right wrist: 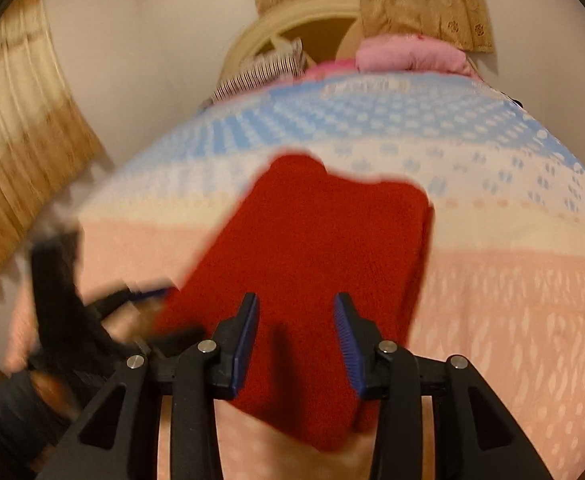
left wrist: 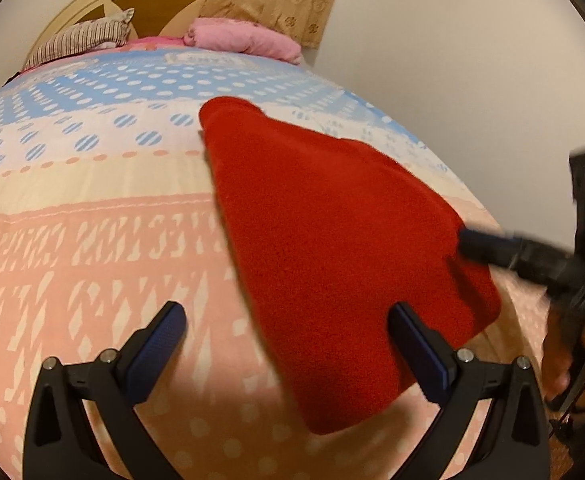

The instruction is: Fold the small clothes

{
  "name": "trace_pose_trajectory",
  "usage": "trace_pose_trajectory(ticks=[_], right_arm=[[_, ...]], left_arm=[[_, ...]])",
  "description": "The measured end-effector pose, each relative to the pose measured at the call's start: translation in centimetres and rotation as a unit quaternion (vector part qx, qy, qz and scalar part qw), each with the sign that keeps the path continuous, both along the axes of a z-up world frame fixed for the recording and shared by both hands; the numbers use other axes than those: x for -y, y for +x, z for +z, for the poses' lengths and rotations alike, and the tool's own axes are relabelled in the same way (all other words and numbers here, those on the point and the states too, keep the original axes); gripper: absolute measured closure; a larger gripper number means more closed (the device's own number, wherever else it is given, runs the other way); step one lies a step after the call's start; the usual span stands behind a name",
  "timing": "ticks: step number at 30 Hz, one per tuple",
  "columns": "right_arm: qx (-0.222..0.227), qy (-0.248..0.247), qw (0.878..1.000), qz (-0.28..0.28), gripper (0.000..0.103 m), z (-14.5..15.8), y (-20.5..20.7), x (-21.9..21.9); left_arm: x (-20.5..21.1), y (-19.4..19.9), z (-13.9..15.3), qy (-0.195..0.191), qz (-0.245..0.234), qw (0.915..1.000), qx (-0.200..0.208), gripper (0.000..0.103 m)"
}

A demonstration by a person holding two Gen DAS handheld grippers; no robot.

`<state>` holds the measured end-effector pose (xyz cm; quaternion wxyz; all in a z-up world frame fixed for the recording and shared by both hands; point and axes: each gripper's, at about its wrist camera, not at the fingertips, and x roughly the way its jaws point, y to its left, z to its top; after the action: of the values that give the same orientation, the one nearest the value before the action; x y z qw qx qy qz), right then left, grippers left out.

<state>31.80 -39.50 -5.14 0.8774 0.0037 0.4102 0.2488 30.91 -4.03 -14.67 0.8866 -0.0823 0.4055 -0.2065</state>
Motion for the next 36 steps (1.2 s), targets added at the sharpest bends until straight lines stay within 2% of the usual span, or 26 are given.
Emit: trace_pose_trajectory(ticks=[2, 3, 8, 10, 11, 12, 17, 24, 28, 29, 30, 33, 35, 36], right_arm=[[-0.032, -0.018, 0.999, -0.012, 0.063, -2.4, 0.2, 0.8], [-0.038, 0.0, 0.999, -0.014, 0.063, -3.0, 0.0, 1.5], [-0.01, 0.06, 0.998, -0.013, 0.062, -1.2, -0.9, 3.5], [-0.001, 0.082, 0.996, -0.028, 0.048, -0.7, -0.5, 4.4], [-0.001, 0.095, 0.995, -0.042, 0.033, -0.5, 0.0, 5.2], [-0.004, 0.112, 0.992, -0.062, 0.027, -0.4, 0.6, 6.0], [-0.063, 0.154, 0.979, -0.121, 0.027, -2.2, 6.5, 7.6], [-0.109, 0.154, 0.975, -0.119, 0.027, -5.2, 10.5, 6.3], [-0.111, 0.167, 0.973, -0.111, 0.027, -5.7, 11.7, 6.0], [-0.113, 0.169, 0.973, -0.108, 0.03, -5.7, 11.8, 5.9], [-0.116, 0.17, 0.973, -0.101, 0.038, -5.8, 12.0, 5.7], [-0.129, 0.183, 0.971, -0.085, 0.054, -6.2, 12.2, 5.2], [-0.136, 0.191, 0.969, -0.078, 0.062, -6.3, 12.3, 4.9], [-0.138, 0.199, 0.968, -0.069, 0.066, -6.4, 12.1, 4.9]], left_arm=[[0.1, 0.2, -0.2, 0.005, -0.001, 1.0, -0.006, 0.0], [0.3, 0.3, -0.2, 0.01, -0.002, 0.9999, -0.007, 0.0], [0.5, 0.1, -0.2, 0.021, -0.005, 0.9998, -0.004, 0.0], [0.7, 0.3, -0.3, 0.02, -0.007, 0.9997, -0.009, 0.0], [0.8, 0.4, -0.3, 0.022, -0.01, 0.9996, -0.012, 0.0], [0.9, 0.4, -0.4, 0.023, -0.013, 0.9996, -0.014, 0.0], [1.5, 0.4, -0.5, 0.029, -0.022, 0.9992, -0.017, 0.0], [1.5, 0.4, -0.5, 0.022, -0.027, 0.9992, -0.02, 0.0], [1.3, 0.5, -0.5, 0.01, -0.03, 0.9993, -0.021, 0.0], [1.2, 0.5, -0.5, 0.004, -0.031, 0.9993, -0.021, 0.0], [1.1, 0.5, -0.4, -0.001, -0.032, 0.9993, -0.021, 0.0], [0.7, 0.5, -0.4, -0.021, -0.035, 0.9989, -0.021, 0.001], [0.6, 0.5, -0.4, -0.032, -0.039, 0.9985, -0.022, 0.005], [0.7, 0.5, -0.4, -0.036, -0.043, 0.9982, -0.022, 0.012]])
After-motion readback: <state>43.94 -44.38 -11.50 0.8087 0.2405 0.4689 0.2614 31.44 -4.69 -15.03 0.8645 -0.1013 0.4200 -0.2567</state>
